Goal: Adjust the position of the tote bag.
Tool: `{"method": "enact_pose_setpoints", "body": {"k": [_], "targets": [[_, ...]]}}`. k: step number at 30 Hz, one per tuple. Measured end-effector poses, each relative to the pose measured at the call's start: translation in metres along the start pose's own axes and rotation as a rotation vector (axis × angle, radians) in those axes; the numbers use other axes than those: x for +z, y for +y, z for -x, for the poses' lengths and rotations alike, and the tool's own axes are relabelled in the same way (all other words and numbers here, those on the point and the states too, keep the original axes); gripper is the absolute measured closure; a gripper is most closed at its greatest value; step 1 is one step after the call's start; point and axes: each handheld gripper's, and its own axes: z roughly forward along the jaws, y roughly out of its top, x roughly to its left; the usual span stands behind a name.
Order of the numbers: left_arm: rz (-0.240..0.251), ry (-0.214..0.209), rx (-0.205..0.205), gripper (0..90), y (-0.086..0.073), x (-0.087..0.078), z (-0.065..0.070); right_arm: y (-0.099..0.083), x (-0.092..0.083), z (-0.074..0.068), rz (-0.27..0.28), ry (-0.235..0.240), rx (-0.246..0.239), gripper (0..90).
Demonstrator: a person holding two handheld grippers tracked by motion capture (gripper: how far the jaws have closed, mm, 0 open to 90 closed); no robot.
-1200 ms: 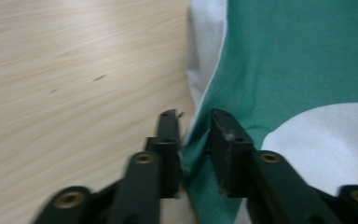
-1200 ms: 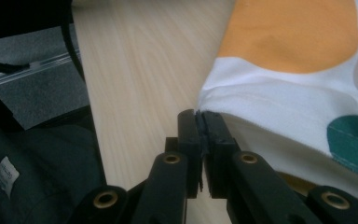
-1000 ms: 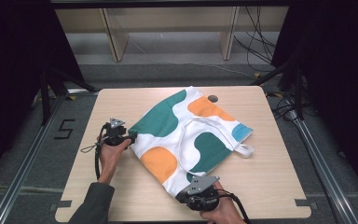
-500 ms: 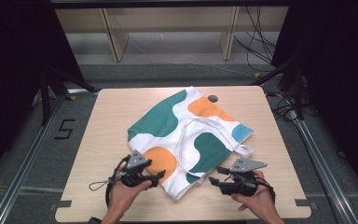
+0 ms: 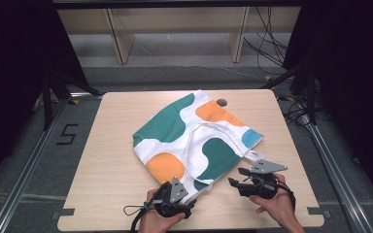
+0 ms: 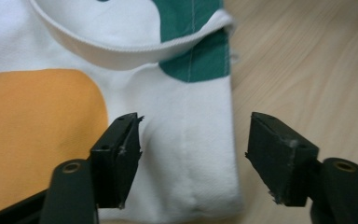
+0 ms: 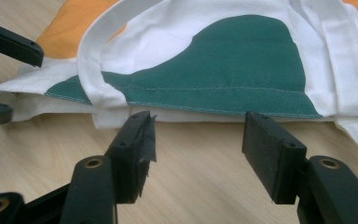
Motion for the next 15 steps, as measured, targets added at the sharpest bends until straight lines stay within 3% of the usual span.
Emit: {"method": "enact_pose_setpoints", "body": {"k": [1,2,4,6,9,10,11,12,14,15], "targets": [[-0.003,0.019,0.014,38.3,-0.001,0.002,0.0,0.0,0.0,0.001,-0.012,0.017,-0.003,43.1],[0.007,0.043,0.035,40.3,-0.002,0.003,-0.001,0.0,0.0,0.001,-0.01,0.004,-0.001,43.0],[0.022,0.016,0.015,44.2,-0.002,0.003,-0.005,0.0,-0.001,0.002,-0.011,-0.004,0.007,43.0],[0.039,0.006,0.021,53.1,-0.001,0.0,-0.008,0.0,-0.001,0.002,-0.01,0.002,0.009,42.9],[0.071,-0.041,-0.029,69.7,-0.006,-0.004,-0.014,0.0,-0.001,0.003,-0.013,-0.016,0.009,42.9],[0.079,-0.046,-0.052,76.2,-0.008,-0.005,-0.018,0.0,-0.001,0.001,-0.009,-0.015,0.03,43.0],[0.074,-0.049,-0.039,76.2,-0.01,-0.008,-0.023,0.0,-0.001,0.001,-0.009,-0.015,0.03,43.0],[0.078,-0.023,-0.03,79.1,-0.013,-0.012,-0.027,0.0,-0.003,0.004,-0.003,-0.026,0.0,43.0],[0.067,0.014,-0.012,82.1,-0.018,-0.021,-0.037,0.001,-0.004,0.006,0.01,-0.027,0.007,43.3],[0.054,0.035,0.016,83.0,-0.02,-0.027,-0.047,0.001,-0.006,0.007,0.01,-0.045,0.004,43.3]]}}
